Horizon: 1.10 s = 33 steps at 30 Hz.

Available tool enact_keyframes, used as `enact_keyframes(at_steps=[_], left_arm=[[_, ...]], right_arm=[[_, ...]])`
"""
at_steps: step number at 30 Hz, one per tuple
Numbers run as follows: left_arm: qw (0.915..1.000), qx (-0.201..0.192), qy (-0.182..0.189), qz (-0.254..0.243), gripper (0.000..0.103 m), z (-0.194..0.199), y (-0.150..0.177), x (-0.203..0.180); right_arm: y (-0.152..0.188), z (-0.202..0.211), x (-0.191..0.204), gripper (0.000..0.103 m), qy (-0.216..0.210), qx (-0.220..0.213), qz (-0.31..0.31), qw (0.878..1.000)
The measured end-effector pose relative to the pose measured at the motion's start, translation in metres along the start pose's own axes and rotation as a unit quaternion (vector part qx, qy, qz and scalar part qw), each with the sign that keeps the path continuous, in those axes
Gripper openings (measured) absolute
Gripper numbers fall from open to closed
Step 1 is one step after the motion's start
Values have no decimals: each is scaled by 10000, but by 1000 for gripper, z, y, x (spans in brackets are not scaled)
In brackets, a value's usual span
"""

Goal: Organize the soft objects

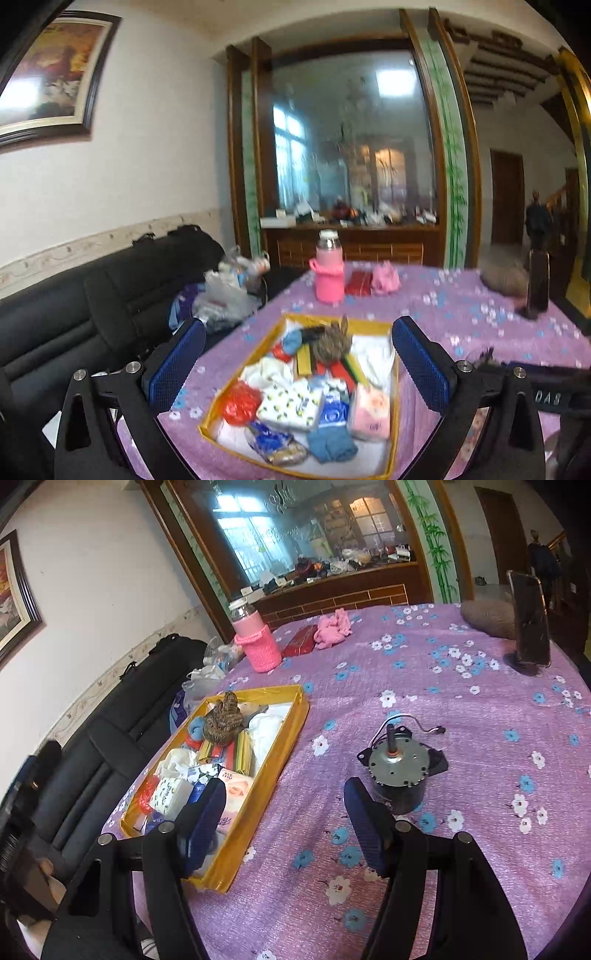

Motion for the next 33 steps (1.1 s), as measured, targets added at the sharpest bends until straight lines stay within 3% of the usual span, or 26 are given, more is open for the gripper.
enact_keyframes(at_steps=[7, 8, 10, 12, 14, 17, 22, 25, 30, 33], left_arm=[[9983, -485, -229, 206, 103, 27, 1, 6], [9979, -544, -243, 240, 103, 25, 5, 8], [9965, -675, -369, 323, 103, 22, 7, 14], [9955, -760, -483, 286, 103, 13, 11, 17], [9950, -758, -633, 112, 103, 6, 14, 11], [9943, -653, -832, -163, 103, -3, 21, -1], [9954, -671, -659, -191, 103, -6, 27, -13], [9979, -445, -474, -75, 103, -1, 22, -11], [9985, 508, -25, 208, 103, -41, 26, 1], [9899, 1229, 424, 557, 103, -72, 32, 13]], right_arm=[[3, 30, 16, 66, 183, -700, 411, 9965], [5, 40, 22, 68, 330, -985, 549, 9931], [9, 54, 31, 88, 589, -1406, 716, 9857], [14, 69, 39, 88, 815, -1907, 820, 9748], [16, 75, 44, 88, 891, -2121, 917, 9688], [17, 70, 50, 88, 966, -2083, 1010, 9680], [22, 55, 51, 88, 1068, -1859, 1046, 9711], [27, 48, 49, 88, 1035, -1675, 1062, 9747], [39, 24, 64, 88, 975, -1194, 1461, 9772], [47, 6, 76, 88, 973, -841, 1751, 9761]])
Point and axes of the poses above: each gripper's, at about its wrist camera, not at the fingertips, and z roughly against the way its jaws point, x to its left, y to its underside, the point moved 2 cm from there along -z, roughly the way its jaws point, and after that the axes turned 3 degrees about x, right-handed, at the moved point
